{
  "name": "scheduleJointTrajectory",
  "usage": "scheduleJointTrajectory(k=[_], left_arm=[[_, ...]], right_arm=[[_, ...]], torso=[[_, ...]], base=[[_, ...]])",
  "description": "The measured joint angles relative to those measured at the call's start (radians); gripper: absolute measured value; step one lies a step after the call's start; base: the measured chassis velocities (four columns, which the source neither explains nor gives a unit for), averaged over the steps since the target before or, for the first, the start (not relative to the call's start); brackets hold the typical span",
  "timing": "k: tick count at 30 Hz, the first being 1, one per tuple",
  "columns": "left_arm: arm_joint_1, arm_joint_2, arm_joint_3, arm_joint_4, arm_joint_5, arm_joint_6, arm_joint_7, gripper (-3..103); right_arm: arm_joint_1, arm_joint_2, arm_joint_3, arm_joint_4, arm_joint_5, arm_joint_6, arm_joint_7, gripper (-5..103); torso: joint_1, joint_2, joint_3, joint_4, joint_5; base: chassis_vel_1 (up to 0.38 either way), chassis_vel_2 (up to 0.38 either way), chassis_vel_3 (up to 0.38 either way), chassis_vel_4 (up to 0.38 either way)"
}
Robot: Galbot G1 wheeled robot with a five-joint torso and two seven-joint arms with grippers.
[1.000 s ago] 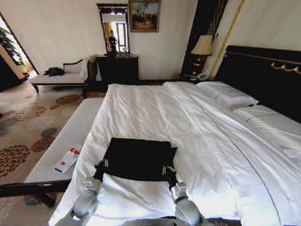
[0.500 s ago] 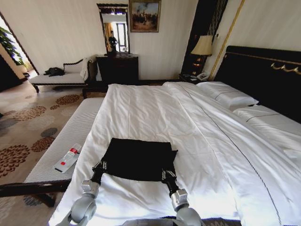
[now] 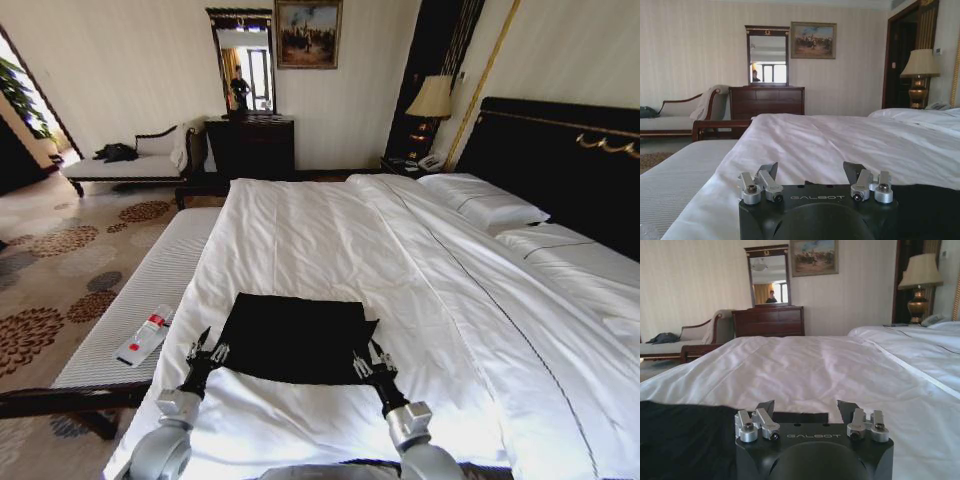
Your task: Fold the clothes on the bed.
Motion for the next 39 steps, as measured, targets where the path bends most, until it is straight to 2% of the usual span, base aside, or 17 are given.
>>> scheduleJointTrajectory(k=[1,2,3,4,5,6,7,9,10,11,13,17,22,24,27,36,39], left_arm=[[-0.037,0.006,0.011,0.012,-0.019,0.017,-0.012,77],[-0.082,0.013,0.027,0.027,-0.043,0.038,-0.026,82],[-0.156,0.026,0.061,0.053,-0.1,0.085,-0.05,88],[-0.202,0.032,0.083,0.068,-0.137,0.117,-0.06,93],[-0.268,0.039,0.108,0.089,-0.182,0.158,-0.071,97],[-0.268,0.039,0.108,0.089,-0.182,0.158,-0.071,97],[-0.329,0.044,0.129,0.111,-0.223,0.199,-0.081,99],[-0.416,0.051,0.159,0.165,-0.292,0.274,-0.088,100],[-0.416,0.051,0.159,0.165,-0.292,0.274,-0.088,100],[-0.447,0.057,0.174,0.196,-0.314,0.297,-0.089,100],[-0.524,0.063,0.234,0.281,-0.376,0.339,-0.089,100],[-0.605,0.058,0.305,0.365,-0.437,0.375,-0.09,100],[-0.703,0.03,0.375,0.441,-0.513,0.406,-0.081,100],[-0.763,0.015,0.407,0.483,-0.542,0.415,-0.062,100],[-0.814,0.002,0.43,0.525,-0.563,0.418,-0.043,100],[-0.878,-0.019,0.467,0.591,-0.637,0.431,-0.032,102],[-0.878,-0.03,0.468,0.59,-0.67,0.436,-0.034,90]], right_arm=[[0.03,-0.017,0.015,0.0,0.049,-0.028,0.008,76],[0.075,-0.037,0.03,0.0,0.128,-0.074,0.025,80],[0.15,-0.063,0.049,0.0,0.289,-0.16,0.059,86],[0.199,-0.076,0.057,-0.004,0.385,-0.215,0.091,86],[0.264,-0.088,0.065,-0.015,0.506,-0.274,0.136,91],[0.264,-0.088,0.065,-0.015,0.506,-0.274,0.136,91],[0.332,-0.099,0.067,-0.039,0.625,-0.315,0.17,96],[0.489,-0.12,0.047,-0.123,0.821,-0.372,0.199,100],[0.489,-0.12,0.047,-0.123,0.821,-0.372,0.199,100],[0.557,-0.129,0.023,-0.171,0.876,-0.386,0.196,100],[0.655,-0.139,-0.026,-0.266,0.933,-0.407,0.175,100],[0.724,-0.132,-0.081,-0.362,0.954,-0.427,0.145,100],[0.795,-0.106,-0.107,-0.484,1.022,-0.502,0.109,100],[0.822,-0.095,-0.118,-0.553,1.016,-0.52,0.068,100],[0.843,-0.076,-0.123,-0.611,1.004,-0.53,0.046,100],[0.862,-0.017,-0.124,-0.73,0.955,-0.548,0.032,100],[0.859,0.006,-0.116,-0.743,0.954,-0.56,0.032,100]], torso=[[0.0,0.0,0.0,0.0,0.0],[0.0,0.0,0.0,0.0,0.0],[0.0,0.0,0.0,-0.0001,0.0],[0.0,0.0,0.0,0.0003,0.0],[0.0,0.0,0.0,0.0004,-0.0004],[0.0,0.0,0.0,0.0004,-0.0004],[0.0,0.0,0.0,-0.0004,0.0001],[0.001,0.0,0.0,-0.0007,-0.0001],[0.001,0.0,0.0,-0.0007,-0.0001],[0.001,0.0,0.0,0.0002,-0.0001],[0.001,0.0,0.0,0.0007,0.0],[0.001,0.0,0.0,0.0001,-0.0001],[0.0,0.0,0.0,0.0003,0.0001],[0.001,0.0,0.0,-0.0001,-0.0001],[0.0,0.0,0.0,-0.0001,0.0],[0.0,0.0,0.0,0.0001,-0.0001],[0.0,0.0,0.0,0.0002,-0.0002]], base=[[0.0,0.0,0.0,0.0],[0.0,0.0,0.0,0.0],[0.0,0.0,0.0,0.0],[0.0,0.0,0.0,0.0],[0.0,0.0,0.0,0.0],[0.0,0.0,0.0,0.0],[0.0,0.0,0.0,0.0],[0.0,0.0,0.0,0.0],[0.0,0.0,0.0,0.0],[0.0,0.0,0.0,0.0],[0.0,0.0,0.0,0.0],[0.0,0.0,0.0,0.0],[0.0,0.0,0.0,0.0],[0.0,0.0,0.0,0.0],[0.0,0.0,0.0,0.0],[0.0,0.0,0.0,0.0],[0.0,0.0,0.0,0.0]])
